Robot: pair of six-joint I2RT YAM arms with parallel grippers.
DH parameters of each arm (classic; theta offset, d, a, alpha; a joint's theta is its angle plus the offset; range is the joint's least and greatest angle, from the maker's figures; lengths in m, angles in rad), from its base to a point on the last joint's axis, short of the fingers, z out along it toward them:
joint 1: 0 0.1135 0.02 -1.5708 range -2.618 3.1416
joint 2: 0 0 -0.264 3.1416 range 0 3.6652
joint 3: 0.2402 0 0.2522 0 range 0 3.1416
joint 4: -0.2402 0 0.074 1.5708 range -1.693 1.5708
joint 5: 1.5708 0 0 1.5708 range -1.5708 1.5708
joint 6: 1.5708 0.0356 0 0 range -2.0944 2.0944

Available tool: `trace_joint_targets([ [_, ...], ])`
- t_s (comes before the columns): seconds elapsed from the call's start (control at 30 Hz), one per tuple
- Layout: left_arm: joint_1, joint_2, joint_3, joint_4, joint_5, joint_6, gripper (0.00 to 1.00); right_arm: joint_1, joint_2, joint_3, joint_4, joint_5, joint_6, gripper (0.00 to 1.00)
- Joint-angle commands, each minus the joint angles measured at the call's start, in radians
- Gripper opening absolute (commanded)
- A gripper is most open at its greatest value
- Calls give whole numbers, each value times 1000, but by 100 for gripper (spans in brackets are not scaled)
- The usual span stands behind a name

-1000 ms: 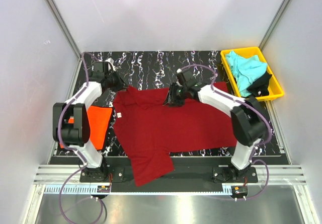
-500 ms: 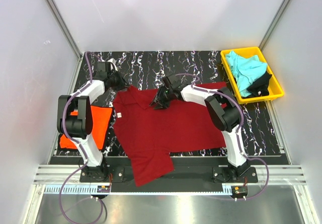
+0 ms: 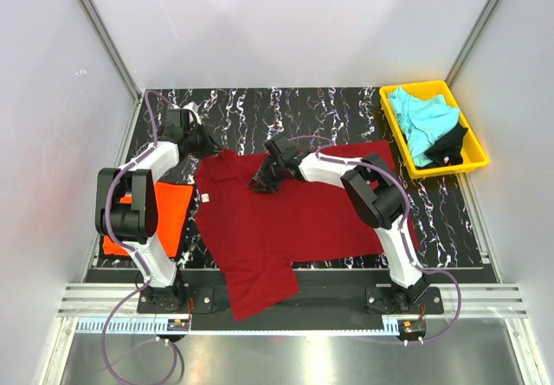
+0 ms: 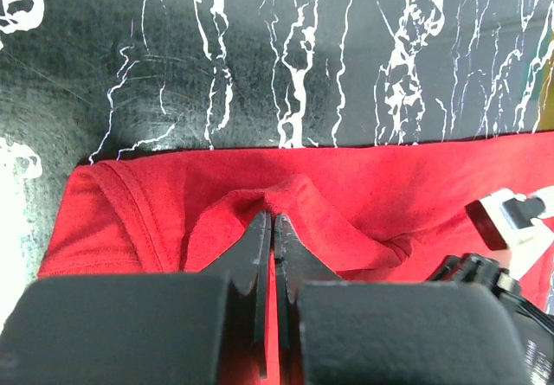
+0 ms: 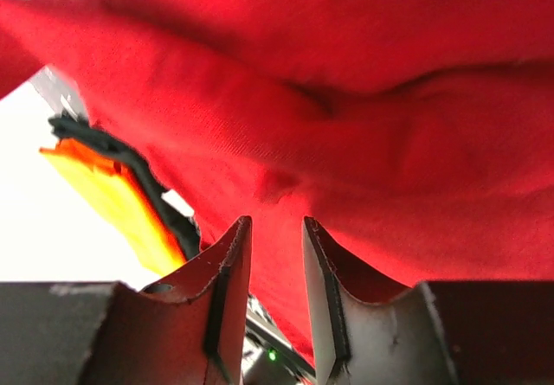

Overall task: Fold and stack the t-shirts
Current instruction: Fold the tshirt

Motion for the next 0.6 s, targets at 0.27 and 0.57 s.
trace_joint_targets([
  [0.27, 3, -54, -25, 62, -10, 19, 0, 3, 29, 34, 24, 76, 82, 35],
  [0.57, 5, -65, -45, 68, -7, 20, 0, 3, 51, 54, 23, 77, 96, 33],
])
